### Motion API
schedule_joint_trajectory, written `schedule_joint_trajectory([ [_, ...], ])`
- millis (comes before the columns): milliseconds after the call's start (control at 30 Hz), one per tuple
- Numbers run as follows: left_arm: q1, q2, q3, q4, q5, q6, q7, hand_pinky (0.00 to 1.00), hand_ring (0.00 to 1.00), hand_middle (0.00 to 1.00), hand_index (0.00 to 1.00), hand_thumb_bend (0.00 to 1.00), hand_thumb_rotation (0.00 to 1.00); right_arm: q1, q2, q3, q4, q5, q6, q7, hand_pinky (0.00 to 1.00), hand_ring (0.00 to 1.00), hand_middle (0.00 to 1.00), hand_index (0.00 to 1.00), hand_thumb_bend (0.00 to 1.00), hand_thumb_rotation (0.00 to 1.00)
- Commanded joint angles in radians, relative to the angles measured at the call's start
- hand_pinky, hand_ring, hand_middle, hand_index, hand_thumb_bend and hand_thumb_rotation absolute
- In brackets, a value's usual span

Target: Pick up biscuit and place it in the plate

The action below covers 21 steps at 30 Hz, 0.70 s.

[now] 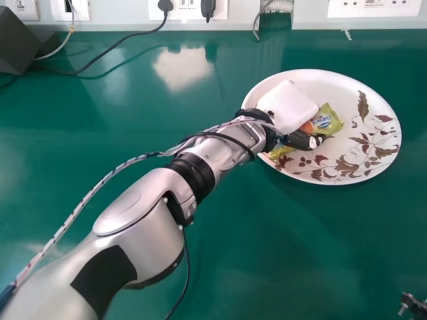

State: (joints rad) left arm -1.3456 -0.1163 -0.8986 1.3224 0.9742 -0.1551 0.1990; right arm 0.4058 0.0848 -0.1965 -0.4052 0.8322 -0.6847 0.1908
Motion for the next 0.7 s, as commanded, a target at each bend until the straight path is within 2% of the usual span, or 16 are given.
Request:
schedule_joint_trajectory([
  [0,0.023,-0.006,-0.031,0.028,0.031,-0.017,-0.043,0.23,0.39,0.47,0.55,0.51,0.0,-0.001,0.083,0.003,-0.006,0.013,-0.014,-0.002,0.26,0.37,0.49,0.71,0.55,0.0],
  [233,0.016,-0.004,-0.06,0.028,0.041,-0.036,-0.053,0.25,0.4,0.49,0.54,0.51,0.0,-0.011,0.074,-0.005,0.015,0.029,-0.023,0.023,0.24,0.35,0.49,0.7,0.55,0.0],
  [333,0.015,-0.005,-0.067,0.03,0.044,-0.042,-0.058,0.26,0.41,0.49,0.54,0.51,0.0,-0.012,0.073,-0.007,0.018,0.031,-0.027,0.032,0.24,0.34,0.49,0.63,0.55,0.0],
  [433,0.014,-0.009,-0.069,0.029,0.048,-0.043,-0.065,0.25,0.4,0.49,0.54,0.51,0.0,-0.014,0.068,-0.012,0.02,0.02,-0.033,0.037,0.26,0.37,0.49,0.66,0.55,0.0],
  [667,0.014,-0.012,-0.077,0.029,0.053,-0.042,-0.059,0.25,0.4,0.5,0.53,0.51,0.0,-0.019,0.057,-0.021,0.018,0.023,-0.022,0.037,0.24,0.34,0.49,0.64,0.55,0.0],
])
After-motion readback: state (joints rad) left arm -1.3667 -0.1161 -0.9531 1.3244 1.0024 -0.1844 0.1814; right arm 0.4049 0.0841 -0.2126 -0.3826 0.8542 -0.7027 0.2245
